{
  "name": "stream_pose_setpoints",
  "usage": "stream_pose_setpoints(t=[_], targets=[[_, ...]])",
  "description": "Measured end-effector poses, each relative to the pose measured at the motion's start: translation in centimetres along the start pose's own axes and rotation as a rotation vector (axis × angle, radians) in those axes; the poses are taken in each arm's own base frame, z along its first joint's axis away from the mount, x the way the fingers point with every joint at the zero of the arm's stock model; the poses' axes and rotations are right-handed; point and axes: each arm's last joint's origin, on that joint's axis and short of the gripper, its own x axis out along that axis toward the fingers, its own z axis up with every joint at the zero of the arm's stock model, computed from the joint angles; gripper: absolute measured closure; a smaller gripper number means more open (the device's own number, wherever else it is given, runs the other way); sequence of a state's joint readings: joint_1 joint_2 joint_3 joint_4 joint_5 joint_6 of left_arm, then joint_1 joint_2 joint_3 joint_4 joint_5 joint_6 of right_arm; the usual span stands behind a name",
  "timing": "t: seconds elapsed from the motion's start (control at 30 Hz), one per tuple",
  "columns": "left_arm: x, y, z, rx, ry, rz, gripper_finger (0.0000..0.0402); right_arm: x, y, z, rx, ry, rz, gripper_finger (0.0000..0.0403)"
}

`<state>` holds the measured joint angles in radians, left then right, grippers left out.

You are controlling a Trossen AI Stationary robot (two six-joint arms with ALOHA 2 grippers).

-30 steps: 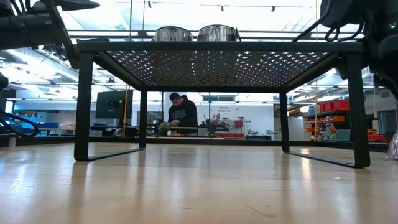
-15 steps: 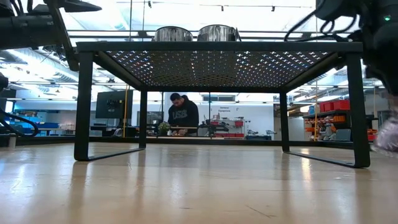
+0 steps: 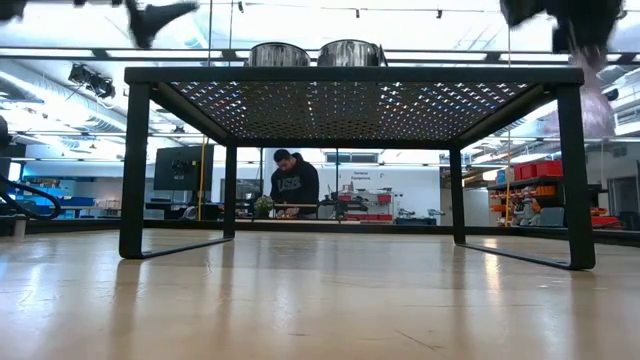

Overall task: Pick & Place candle stick holders
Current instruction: Put the top pink glass candle holder on the shelf

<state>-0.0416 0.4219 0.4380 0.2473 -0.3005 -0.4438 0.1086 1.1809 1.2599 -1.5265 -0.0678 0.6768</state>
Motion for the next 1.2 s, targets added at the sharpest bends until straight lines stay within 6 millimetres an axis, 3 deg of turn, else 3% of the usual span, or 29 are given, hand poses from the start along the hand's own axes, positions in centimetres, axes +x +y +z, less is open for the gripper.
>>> stream_pose_setpoints(t=[0.17,0.3,0.5,0.63,0.83,1.03,1.2], targets=[[4.8,-3.3,1.8,0.153,0.206,-0.043,0.0042,-6.4,0.0,0.0,0.01,-0.155,0.157,0.0394],[8.6,-5.7,2.3,0.173,0.268,-0.101,0.0042,-11.0,0.0,-0.6,0.014,-0.297,0.286,0.0394],[14.3,-8.8,1.1,0.276,0.344,-0.16,0.0042,-15.1,0.2,-0.9,-0.019,-0.424,0.421,0.0394],[17.9,-10.6,0.6,0.267,0.349,-0.198,0.0042,-15.2,1.5,0.0,-0.092,-0.425,0.424,0.0394],[22.9,-12.6,-0.8,0.261,0.407,-0.266,0.0042,-13.4,4.4,1.6,-0.244,-0.336,0.399,0.0394],[26.0,-13.0,-3.4,0.269,0.557,-0.257,0.0042,-11.9,6.5,2.6,-0.369,-0.252,0.412,0.0394],[27.6,-13.2,-4.9,0.213,0.626,-0.293,0.0042,-11.9,6.6,2.5,-0.403,-0.242,0.437,0.0394]])
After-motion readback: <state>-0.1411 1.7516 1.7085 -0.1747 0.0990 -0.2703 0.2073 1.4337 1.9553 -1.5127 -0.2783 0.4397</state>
